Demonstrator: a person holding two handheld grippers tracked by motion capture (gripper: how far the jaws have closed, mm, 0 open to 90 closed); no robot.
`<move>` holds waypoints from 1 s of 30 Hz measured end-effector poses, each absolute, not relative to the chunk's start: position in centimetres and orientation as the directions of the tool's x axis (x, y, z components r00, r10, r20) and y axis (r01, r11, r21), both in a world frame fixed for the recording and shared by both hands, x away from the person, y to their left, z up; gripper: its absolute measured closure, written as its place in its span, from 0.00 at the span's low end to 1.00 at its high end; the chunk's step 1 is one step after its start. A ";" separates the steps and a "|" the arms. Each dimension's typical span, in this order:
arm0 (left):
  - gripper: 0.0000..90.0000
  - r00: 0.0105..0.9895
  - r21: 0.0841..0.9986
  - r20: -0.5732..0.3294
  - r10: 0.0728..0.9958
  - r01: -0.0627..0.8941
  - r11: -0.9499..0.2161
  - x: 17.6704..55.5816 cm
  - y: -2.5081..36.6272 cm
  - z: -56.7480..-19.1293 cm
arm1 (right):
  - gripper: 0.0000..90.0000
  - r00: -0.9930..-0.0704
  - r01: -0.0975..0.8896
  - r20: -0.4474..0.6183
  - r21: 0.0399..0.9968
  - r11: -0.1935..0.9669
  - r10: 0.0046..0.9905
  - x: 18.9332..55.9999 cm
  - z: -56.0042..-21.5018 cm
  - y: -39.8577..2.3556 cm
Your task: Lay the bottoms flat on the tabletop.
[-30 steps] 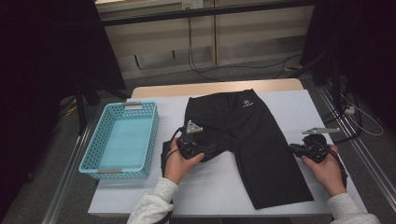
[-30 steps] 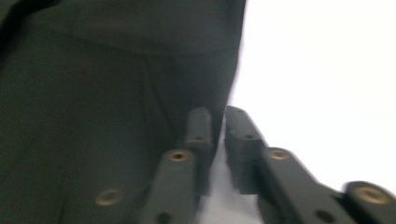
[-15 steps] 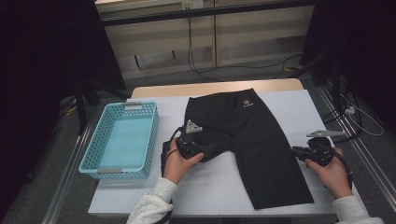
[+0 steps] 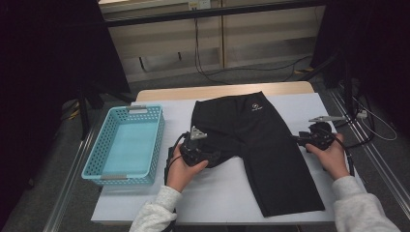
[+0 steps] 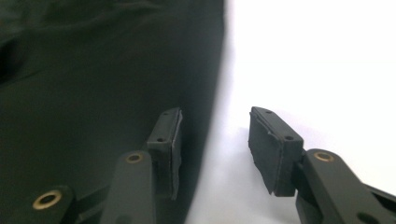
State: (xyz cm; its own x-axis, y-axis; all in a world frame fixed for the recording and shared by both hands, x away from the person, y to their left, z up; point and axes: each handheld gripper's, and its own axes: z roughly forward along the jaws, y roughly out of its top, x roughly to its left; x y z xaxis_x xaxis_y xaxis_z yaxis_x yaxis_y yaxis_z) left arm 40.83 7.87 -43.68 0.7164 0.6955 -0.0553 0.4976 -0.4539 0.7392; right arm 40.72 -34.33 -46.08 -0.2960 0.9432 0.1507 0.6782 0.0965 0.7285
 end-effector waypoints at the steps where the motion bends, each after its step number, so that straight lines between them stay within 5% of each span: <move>1: 0.20 0.709 0.740 -0.066 0.702 0.506 -0.442 40.8 7.9 -43.7 | 0.61 -0.295 0.679 0.166 0.730 0.084 0.941 41.4 -46.2 -34.3; 8: 0.20 0.686 0.739 -0.065 0.725 0.521 -0.427 40.7 8.9 -43.8 | 0.66 -0.342 0.683 0.135 0.715 0.148 0.930 45.2 -46.2 -32.4; 16: 0.20 0.675 0.740 -0.054 0.736 0.522 -0.424 40.6 9.4 -43.7 | 0.98 -0.313 0.692 0.224 0.719 0.060 0.923 46.8 -46.7 -32.8; 30: 0.20 0.674 0.746 -0.051 0.737 0.516 -0.420 40.7 9.1 -43.7 | 1.00 -0.274 0.713 0.276 0.701 0.002 0.921 46.0 -46.7 -35.1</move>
